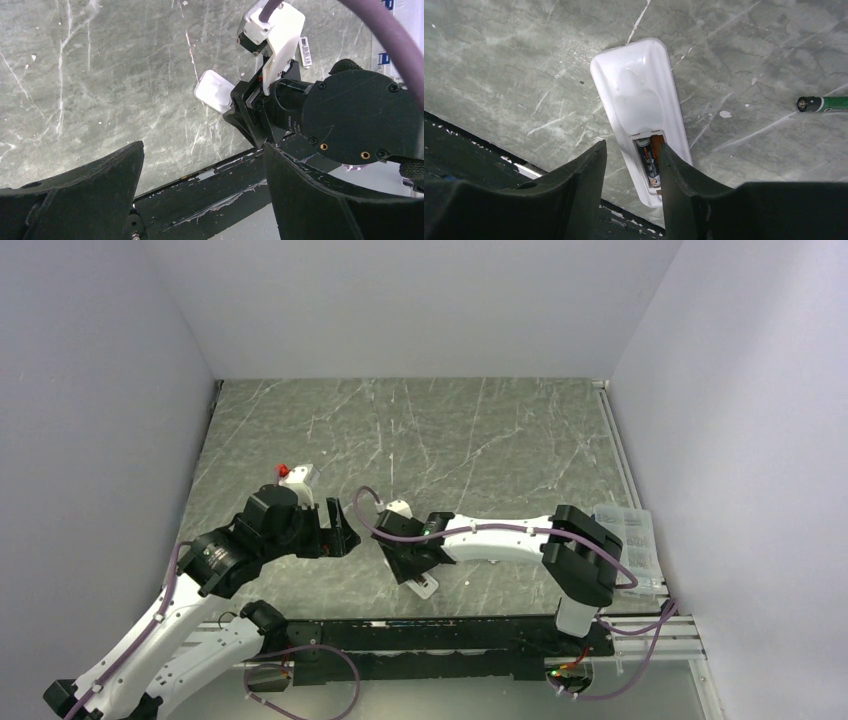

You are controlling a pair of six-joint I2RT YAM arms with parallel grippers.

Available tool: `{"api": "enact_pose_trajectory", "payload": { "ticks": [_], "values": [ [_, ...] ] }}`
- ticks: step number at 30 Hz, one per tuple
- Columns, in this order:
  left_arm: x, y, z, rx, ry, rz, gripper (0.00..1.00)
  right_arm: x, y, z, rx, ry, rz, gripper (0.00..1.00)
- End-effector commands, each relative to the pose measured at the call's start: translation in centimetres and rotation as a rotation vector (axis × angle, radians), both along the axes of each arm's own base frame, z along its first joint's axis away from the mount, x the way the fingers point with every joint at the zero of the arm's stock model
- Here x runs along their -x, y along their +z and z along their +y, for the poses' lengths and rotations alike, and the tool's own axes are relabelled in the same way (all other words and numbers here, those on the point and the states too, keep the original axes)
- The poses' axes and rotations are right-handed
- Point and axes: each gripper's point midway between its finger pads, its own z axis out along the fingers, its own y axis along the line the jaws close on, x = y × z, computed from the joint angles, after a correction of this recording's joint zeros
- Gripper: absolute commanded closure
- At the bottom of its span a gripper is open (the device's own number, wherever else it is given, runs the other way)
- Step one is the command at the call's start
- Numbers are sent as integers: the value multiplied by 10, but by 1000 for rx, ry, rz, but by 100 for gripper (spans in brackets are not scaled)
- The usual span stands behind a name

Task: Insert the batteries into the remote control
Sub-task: Load the battery into the remote control, then pick up the battery from the center of the board.

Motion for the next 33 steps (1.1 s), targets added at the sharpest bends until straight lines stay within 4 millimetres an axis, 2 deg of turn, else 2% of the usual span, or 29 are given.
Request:
{"api": "enact_pose_trajectory", "payload": {
  "ticks": [1,7,16,22,33],
  "values": [
    [-2,10,-2,18,-6,-27,6,-9,26,7,-30,-21,-58,54],
    [-2,9,-3,16,-7,-24,6,-15,48,6,-44,-29,-104,52],
    [-2,9,-3,17,-8,-24,6,-29,68,-16,3,-48,-191,50],
    [-1,9,-3,17,-8,-23,6,-46,66,-38,40,-76,-211,50],
    [-2,7,-4,12,-14,-18,6,-72,57,-58,0,-104,-154,50]
  ]
}}
